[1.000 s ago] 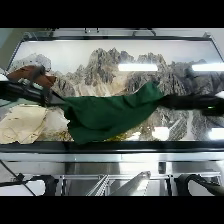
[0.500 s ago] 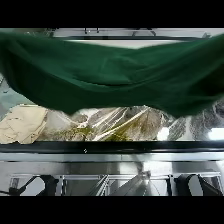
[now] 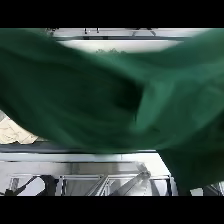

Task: Fold the shirts.

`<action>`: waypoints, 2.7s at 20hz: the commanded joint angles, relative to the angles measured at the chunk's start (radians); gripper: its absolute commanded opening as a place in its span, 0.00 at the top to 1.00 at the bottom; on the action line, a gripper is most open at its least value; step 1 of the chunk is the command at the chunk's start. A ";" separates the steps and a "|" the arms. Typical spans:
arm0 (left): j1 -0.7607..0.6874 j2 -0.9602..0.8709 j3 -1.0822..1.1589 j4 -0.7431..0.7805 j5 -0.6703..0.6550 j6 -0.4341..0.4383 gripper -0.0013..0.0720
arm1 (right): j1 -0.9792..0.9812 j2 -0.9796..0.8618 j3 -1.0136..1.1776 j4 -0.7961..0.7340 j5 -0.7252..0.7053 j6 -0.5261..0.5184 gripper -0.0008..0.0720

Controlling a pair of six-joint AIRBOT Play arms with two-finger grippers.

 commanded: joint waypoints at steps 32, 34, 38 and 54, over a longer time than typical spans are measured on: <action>-0.523 -0.948 0.024 0.649 0.160 -0.159 0.93 | 0.114 -1.059 -0.132 -0.335 -0.169 -0.125 0.95; -0.528 -0.948 0.024 0.649 0.119 -0.193 0.59 | 0.113 -1.056 -0.126 -0.330 -0.127 -0.124 0.59; -0.467 -0.930 0.063 0.650 -0.008 -0.278 0.59 | 0.062 -0.988 -0.064 -0.402 0.021 -0.077 0.51; -0.312 -0.306 -0.976 0.657 0.481 -0.164 0.59 | -0.110 -0.716 -0.556 -1.003 0.066 0.158 0.41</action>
